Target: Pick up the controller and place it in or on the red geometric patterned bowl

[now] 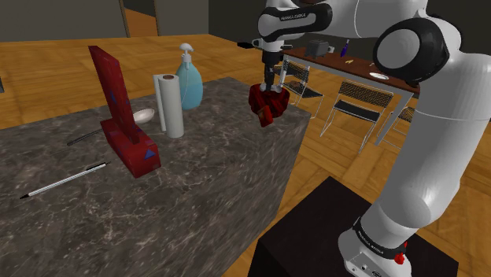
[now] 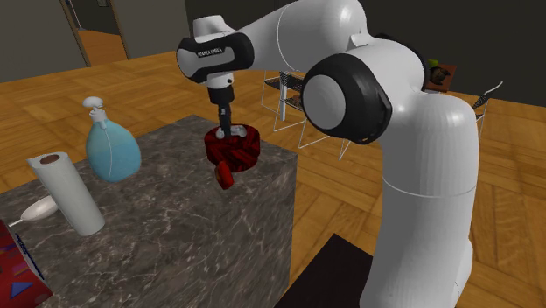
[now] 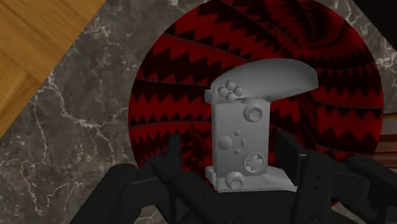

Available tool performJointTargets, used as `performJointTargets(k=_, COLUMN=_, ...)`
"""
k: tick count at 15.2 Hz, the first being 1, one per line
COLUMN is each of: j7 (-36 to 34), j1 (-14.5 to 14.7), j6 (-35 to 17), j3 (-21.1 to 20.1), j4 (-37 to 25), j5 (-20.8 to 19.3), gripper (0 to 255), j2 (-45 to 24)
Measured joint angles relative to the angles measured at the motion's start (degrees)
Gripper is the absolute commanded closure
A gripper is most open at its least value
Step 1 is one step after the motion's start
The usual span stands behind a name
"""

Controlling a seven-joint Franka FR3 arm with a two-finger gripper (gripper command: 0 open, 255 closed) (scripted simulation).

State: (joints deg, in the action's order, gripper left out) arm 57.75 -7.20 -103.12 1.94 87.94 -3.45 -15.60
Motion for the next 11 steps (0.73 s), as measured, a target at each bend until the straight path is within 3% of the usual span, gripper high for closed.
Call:
performJointTargets(k=4, j7=0.0, j1=0.1, j6=0.7, j3=-0.2, j4=0.2, j5=0.1, gripper=0, j2=-0.4)
performJointTargets(k=8, j7=0.0, j1=0.4, j6=6.7, j3=-0.3, j4=-6.8, j5=0.2, gripper=0, j2=-1.4)
performJointTargets(k=11, j7=0.1, j1=0.4, j6=8.2, j3=-0.3, j4=-7.8, j5=0.2, gripper=0, j2=-1.0)
